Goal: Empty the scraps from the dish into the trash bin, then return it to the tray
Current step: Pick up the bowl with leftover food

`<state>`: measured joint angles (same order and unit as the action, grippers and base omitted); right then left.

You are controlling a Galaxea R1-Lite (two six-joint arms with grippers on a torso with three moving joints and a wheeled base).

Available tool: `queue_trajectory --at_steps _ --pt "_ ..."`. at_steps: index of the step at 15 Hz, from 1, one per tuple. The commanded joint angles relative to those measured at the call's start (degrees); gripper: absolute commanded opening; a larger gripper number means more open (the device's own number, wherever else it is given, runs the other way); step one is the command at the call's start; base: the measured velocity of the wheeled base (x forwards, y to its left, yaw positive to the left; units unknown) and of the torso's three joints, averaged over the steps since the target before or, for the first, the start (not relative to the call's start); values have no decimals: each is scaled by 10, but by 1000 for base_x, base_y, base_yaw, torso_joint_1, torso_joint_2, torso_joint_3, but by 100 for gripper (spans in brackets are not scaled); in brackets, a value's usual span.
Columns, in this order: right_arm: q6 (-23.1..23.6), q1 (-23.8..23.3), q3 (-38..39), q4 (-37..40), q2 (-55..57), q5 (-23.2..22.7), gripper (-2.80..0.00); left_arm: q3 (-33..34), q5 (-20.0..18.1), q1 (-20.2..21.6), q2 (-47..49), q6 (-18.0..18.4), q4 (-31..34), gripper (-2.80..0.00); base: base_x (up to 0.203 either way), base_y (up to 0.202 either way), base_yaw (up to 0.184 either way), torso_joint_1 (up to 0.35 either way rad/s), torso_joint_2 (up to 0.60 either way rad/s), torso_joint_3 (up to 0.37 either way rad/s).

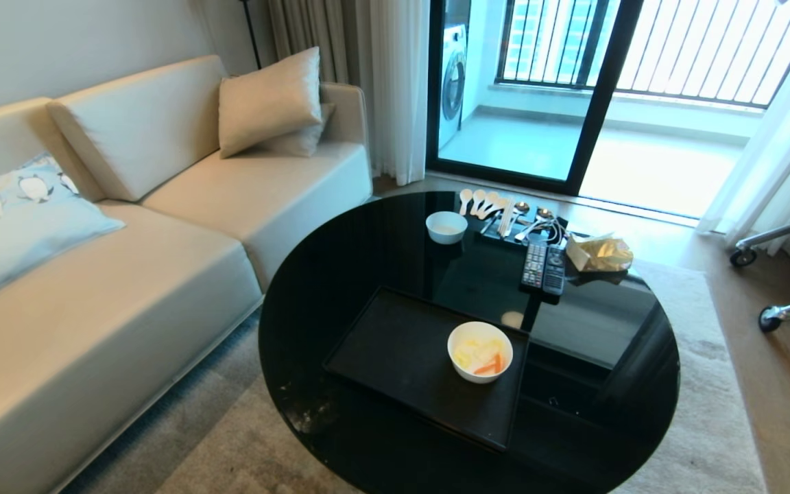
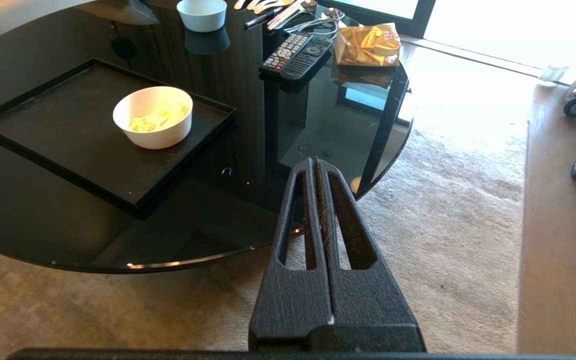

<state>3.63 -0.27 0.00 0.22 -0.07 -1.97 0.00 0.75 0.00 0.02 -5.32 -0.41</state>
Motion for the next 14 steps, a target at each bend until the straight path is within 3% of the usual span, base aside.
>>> queue_trajectory --at_steps 1,4,6,8,14 --pt "1 0 0 0 1 0 -280 0 0 0 0 0 0 -280 0 0 0 0 0 0" --pt "13 0 0 0 1 -3 -280 0 0 0 0 0 0 -280 0 0 0 0 0 0" --pt "46 0 0 -2 1 -4 -280 0 0 0 0 0 0 -280 0 0 0 0 0 0" --pt "50 0 -5 -20 1 -26 -280 0 0 0 0 0 0 -280 0 0 0 0 0 0" --pt "90 0 -156 73 76 -61 -280 0 0 0 0 0 0 -280 0 0 0 0 0 0"
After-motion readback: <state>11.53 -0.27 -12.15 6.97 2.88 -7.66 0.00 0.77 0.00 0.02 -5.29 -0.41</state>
